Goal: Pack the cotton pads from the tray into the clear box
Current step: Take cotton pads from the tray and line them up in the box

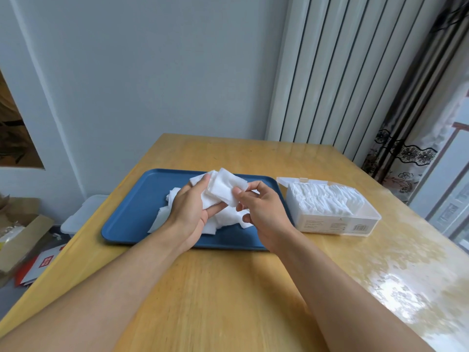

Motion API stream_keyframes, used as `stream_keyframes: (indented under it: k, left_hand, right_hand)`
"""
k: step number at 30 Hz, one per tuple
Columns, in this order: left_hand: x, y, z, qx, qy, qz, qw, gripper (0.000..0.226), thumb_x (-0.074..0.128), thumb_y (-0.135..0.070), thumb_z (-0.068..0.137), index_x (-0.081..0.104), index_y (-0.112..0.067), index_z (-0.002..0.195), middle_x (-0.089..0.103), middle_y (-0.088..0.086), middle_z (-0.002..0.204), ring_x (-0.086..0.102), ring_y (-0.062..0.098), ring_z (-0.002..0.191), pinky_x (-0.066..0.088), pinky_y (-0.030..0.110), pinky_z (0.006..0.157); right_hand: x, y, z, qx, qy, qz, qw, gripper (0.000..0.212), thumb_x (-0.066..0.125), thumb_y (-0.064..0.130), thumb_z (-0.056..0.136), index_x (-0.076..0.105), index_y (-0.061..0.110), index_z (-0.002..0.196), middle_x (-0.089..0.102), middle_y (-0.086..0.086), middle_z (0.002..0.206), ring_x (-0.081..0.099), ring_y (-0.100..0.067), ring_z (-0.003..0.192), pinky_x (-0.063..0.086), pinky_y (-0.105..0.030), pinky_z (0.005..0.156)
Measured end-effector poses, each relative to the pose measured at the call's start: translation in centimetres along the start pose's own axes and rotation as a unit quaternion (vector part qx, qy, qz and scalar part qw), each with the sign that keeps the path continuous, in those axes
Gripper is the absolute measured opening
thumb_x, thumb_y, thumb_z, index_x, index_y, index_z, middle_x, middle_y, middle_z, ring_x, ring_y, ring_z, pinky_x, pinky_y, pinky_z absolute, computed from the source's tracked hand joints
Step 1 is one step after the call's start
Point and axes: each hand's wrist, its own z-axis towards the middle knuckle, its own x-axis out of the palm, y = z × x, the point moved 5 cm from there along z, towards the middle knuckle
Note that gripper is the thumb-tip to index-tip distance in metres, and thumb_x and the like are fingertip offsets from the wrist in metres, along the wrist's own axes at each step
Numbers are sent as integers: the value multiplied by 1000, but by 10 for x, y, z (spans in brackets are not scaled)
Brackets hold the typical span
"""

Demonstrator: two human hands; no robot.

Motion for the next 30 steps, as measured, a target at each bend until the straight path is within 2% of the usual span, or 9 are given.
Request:
stream_keyframes:
  k: [5,12,15,17,19,22,25,27,30]
  left_hand:
    - [-2,0,0,-14,-6,10,1000,22,58,-19,103,66,-1,113,77,14,106,76,24,98,63,35,83]
    - [2,3,-1,-14,21,41,999,29,57,-23,104,64,-1,120,75,17,113,75,26,102,61,40,90]
    - [1,3,0,20,35,128,991,28,67,-10,96,62,0,123,74,19,114,74,28,104,60,41,93]
    - [0,4,1,31,40,166,985,29,67,-3,96,60,0,123,74,20,113,75,29,102,62,37,88]
    - [1,3,1,26,60,181,981,29,66,-4,97,60,-2,125,75,15,113,75,27,102,62,36,86]
    - [4,3,-2,-1,99,193,976,22,62,-6,100,63,-6,122,76,10,113,74,25,106,59,41,91]
    - [0,5,1,-38,54,138,988,20,52,-15,106,64,-6,120,76,13,115,74,26,105,59,42,92]
    - [-7,7,5,-53,-2,96,994,26,49,-18,108,61,-5,126,72,16,121,72,30,108,57,47,97]
    - [-10,8,7,-48,-27,108,993,28,45,-18,109,62,-6,128,72,16,121,70,31,113,55,50,100]
  right_hand:
    - [1,3,-1,-16,26,-21,999,17,72,18,94,55,14,93,62,6,64,57,-8,62,36,-25,50]
    - [-1,-1,0,-12,-26,-40,999,14,72,21,93,61,15,90,64,6,67,57,-7,60,40,-23,48]
    - [-3,-1,0,2,-23,-67,997,15,74,22,90,62,16,98,66,2,81,59,-8,66,43,-23,54]
    - [-5,3,1,5,-15,-98,995,30,76,27,87,63,22,114,68,1,100,62,-8,72,45,-25,62]
    - [-9,8,1,-1,3,-112,994,36,77,35,87,64,24,119,68,4,103,63,-5,72,46,-22,65]
    - [-16,13,2,-28,19,-156,987,15,76,32,89,72,19,96,66,12,77,57,6,58,43,-15,58]
    - [-20,13,5,-44,14,-206,977,10,77,25,89,72,17,87,67,12,75,56,4,59,42,-20,66]
    - [-20,15,5,-40,11,-178,983,10,76,21,90,70,13,88,68,6,78,58,0,60,43,-22,67]
    - [-11,11,1,21,65,-27,997,8,73,14,93,66,12,89,66,1,76,57,-10,64,44,-26,66]
